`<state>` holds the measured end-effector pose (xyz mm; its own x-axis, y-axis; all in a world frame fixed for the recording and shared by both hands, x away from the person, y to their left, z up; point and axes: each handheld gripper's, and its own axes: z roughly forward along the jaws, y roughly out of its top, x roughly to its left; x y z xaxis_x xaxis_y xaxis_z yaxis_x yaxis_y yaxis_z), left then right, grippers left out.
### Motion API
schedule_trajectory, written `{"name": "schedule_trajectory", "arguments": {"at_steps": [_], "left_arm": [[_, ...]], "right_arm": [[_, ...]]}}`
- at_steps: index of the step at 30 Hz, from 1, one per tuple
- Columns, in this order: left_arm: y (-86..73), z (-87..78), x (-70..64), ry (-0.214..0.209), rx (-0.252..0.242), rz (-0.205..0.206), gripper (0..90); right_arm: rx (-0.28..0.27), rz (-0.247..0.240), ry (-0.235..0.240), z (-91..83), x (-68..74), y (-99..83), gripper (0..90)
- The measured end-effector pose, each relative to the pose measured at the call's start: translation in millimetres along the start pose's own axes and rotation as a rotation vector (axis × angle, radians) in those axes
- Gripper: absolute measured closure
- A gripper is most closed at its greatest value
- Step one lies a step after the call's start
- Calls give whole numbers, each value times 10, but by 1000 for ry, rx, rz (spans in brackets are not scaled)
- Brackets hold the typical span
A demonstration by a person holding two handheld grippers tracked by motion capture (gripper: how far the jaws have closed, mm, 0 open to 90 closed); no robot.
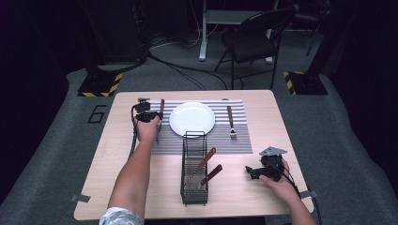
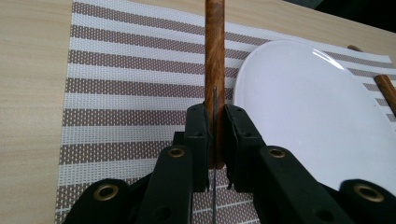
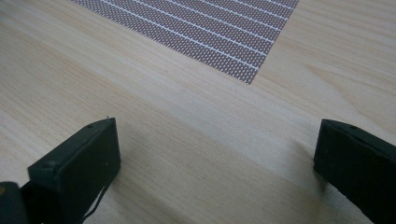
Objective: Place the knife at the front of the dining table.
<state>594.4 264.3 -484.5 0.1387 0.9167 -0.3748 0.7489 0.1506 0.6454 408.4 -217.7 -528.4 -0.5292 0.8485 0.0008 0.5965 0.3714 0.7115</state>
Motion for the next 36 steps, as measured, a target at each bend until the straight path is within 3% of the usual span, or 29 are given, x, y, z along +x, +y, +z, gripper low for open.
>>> {"name": "schedule_trajectory", "arguments": {"at_steps": [4,10,18,21,23,28,35,36], "left_arm": [[-4,26,34,6,11,-5,806],[-27,69,59,16,17,-50,806],[-45,94,69,25,23,-64,806],[-59,102,88,39,37,-47,807],[-85,126,104,39,29,-67,808],[-119,155,121,40,50,-70,808],[-155,191,141,32,32,-83,804],[-156,177,152,34,43,-64,800]], "right_arm": [[0,0,0,0,0,0,0],[0,0,0,0,0,0,0],[0,0,0,0,0,0,0],[0,0,0,0,0,0,0],[0,0,0,0,0,0,0],[0,0,0,0,0,0,0],[0,0,0,0,0,0,0],[0,0,0,0,0,0,0]]}}
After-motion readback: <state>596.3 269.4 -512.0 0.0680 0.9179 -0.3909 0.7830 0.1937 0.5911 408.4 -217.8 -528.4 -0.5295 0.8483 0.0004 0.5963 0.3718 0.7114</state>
